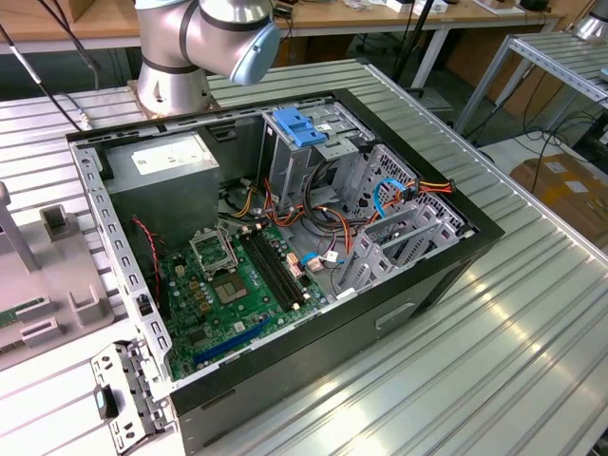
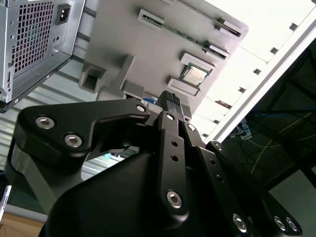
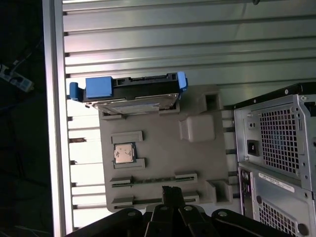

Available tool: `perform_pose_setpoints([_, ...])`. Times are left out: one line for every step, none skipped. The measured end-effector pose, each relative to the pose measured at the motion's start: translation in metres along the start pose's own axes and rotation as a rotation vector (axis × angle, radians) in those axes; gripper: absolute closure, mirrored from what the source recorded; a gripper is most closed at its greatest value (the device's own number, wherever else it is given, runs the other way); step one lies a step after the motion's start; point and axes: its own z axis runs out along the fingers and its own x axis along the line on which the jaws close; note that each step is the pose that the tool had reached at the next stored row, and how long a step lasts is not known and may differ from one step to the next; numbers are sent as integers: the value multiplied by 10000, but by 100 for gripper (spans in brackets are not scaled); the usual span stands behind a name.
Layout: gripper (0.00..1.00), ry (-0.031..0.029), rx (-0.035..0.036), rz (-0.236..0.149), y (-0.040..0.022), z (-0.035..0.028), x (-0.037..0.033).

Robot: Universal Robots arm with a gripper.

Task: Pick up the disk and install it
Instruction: 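Reach for the disk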

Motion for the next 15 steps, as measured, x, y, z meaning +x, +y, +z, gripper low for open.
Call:
perform_pose_setpoints([89,-1,0,-1,-1,1,7])
perform_pose_setpoints([89,-1,-1,-2,-1,2,9])
perform_pose_setpoints([89,-1,0,-1,0,4,13])
perform_pose_setpoints([89,-1,0,0,0,5,18])
perform_pose_setpoints([89,-1,0,0,0,7,21])
perform_pose_setpoints([89,0,0,0,2,8,28])
perform_pose_setpoints([89,0,1,-1,4,9,32])
perform_pose_setpoints([89,1,1,0,10,11,39])
perform_pose_setpoints([89,0,0,0,16,14,43])
perform_pose_setpoints([89,0,0,-1,24,15,46])
perform_pose_setpoints([89,0,1,-1,39,18,50])
perform_pose_setpoints([89,-1,0,-1,51,20,53])
perform_pose_setpoints([89,-1,0,-1,70,22,57])
perform_pose_setpoints([89,0,1,-1,86,24,61])
perform_pose_setpoints([89,0,0,-1,100,26,64])
